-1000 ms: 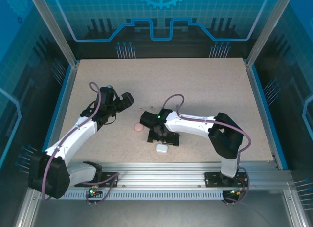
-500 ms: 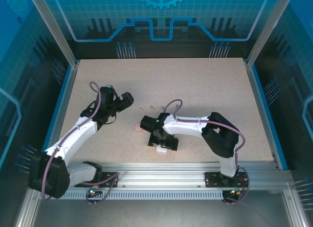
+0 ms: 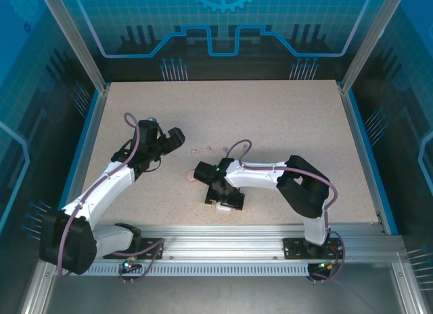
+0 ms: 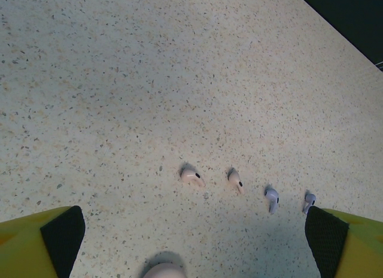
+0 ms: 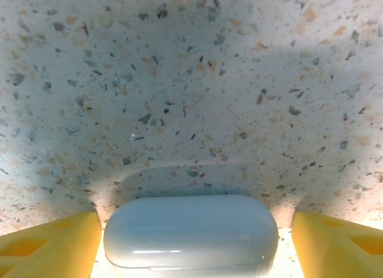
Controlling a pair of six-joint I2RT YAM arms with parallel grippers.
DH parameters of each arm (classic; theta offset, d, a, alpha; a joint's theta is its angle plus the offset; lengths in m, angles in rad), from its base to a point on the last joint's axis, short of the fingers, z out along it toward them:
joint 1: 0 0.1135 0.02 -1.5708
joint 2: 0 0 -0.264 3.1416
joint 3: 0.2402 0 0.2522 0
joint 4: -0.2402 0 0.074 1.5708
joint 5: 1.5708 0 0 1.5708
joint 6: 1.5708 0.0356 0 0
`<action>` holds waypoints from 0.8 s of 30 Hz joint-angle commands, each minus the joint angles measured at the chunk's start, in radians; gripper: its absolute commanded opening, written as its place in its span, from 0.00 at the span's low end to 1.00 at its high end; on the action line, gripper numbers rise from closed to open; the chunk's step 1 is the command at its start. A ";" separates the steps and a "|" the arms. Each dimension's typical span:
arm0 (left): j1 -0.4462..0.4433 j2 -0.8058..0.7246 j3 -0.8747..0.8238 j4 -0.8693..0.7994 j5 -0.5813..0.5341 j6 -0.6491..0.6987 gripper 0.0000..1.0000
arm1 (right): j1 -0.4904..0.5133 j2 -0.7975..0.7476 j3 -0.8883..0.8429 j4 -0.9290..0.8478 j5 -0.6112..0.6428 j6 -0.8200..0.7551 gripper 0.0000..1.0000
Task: Insert the wireless bluetooth earbuds into the charging case
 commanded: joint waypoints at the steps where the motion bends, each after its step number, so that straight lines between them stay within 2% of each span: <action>1: -0.005 -0.001 -0.006 0.018 -0.007 0.003 0.99 | 0.019 0.016 -0.016 -0.001 -0.006 0.019 0.83; 15: -0.005 0.005 -0.004 0.026 0.002 -0.005 0.99 | 0.022 0.018 -0.022 0.001 0.004 0.033 0.72; 24: -0.006 -0.032 -0.060 0.130 0.090 -0.033 0.99 | 0.022 -0.048 -0.055 0.021 0.025 0.048 0.62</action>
